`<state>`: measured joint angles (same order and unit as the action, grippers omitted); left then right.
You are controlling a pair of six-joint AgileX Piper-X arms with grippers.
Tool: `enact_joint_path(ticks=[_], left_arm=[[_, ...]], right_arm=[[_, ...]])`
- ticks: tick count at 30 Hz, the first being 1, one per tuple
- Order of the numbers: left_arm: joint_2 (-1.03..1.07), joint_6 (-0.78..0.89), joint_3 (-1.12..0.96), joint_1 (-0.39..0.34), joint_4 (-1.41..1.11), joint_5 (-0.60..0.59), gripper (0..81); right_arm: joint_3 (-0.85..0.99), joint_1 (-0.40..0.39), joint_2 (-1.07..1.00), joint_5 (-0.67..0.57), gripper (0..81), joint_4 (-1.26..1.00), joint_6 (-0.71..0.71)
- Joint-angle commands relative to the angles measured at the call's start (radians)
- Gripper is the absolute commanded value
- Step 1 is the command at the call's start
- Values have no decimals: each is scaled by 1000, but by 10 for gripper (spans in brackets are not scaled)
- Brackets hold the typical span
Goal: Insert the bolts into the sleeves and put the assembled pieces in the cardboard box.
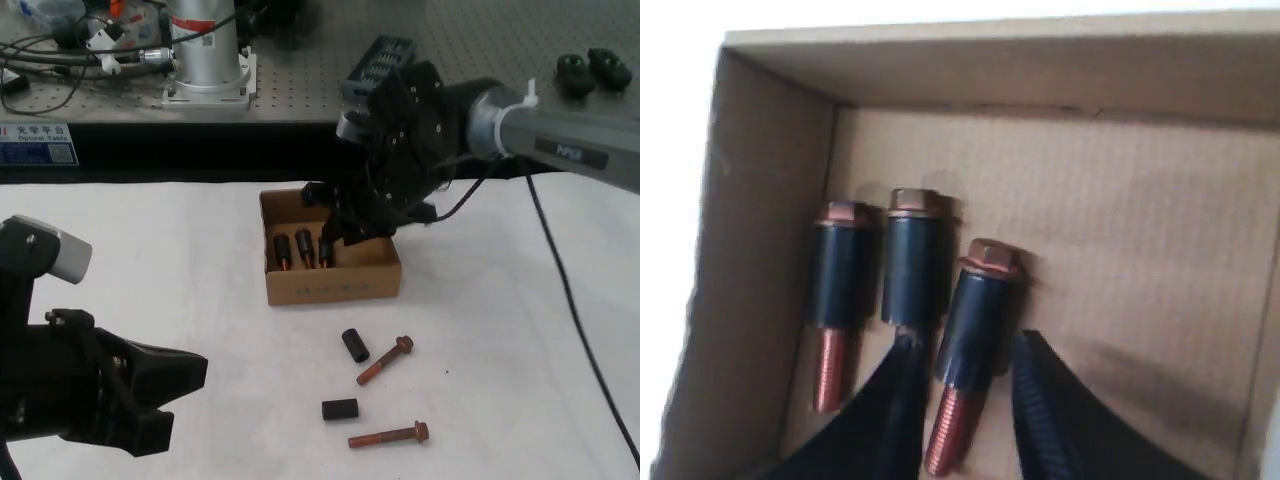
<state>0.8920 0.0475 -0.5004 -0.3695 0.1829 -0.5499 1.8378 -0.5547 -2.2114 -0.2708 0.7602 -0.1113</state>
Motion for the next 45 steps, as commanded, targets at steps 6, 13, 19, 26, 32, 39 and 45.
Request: enact_joint_path(ticks=[6, 13, 19, 26, 32, 39, 45], left_arm=[[-3, -32, -11, 1, 3, -14, 8], [-3, -32, -11, 1, 3, -14, 8], [-3, -32, -11, 1, 3, -14, 8], [-3, -32, -11, 1, 3, -14, 8], [-3, -32, -11, 1, 3, -14, 8], [-3, -32, -11, 1, 5, -15, 8], [-3, -65, -11, 1, 76, -15, 8]], right_arm=[[14, 8, 166, -7, 232, 223, 327], [14, -38, 235, 0, 232, 449, 620], [-51, -140, 234, 27, 232, 524, 638], [-202, -255, 234, 212, 129, 494, 726], [-295, -264, 234, 209, 176, 421, 759], [-336, -264, 232, 209, 384, 335, 796], [-336, -285, 230, 182, 356, 281, 832]])
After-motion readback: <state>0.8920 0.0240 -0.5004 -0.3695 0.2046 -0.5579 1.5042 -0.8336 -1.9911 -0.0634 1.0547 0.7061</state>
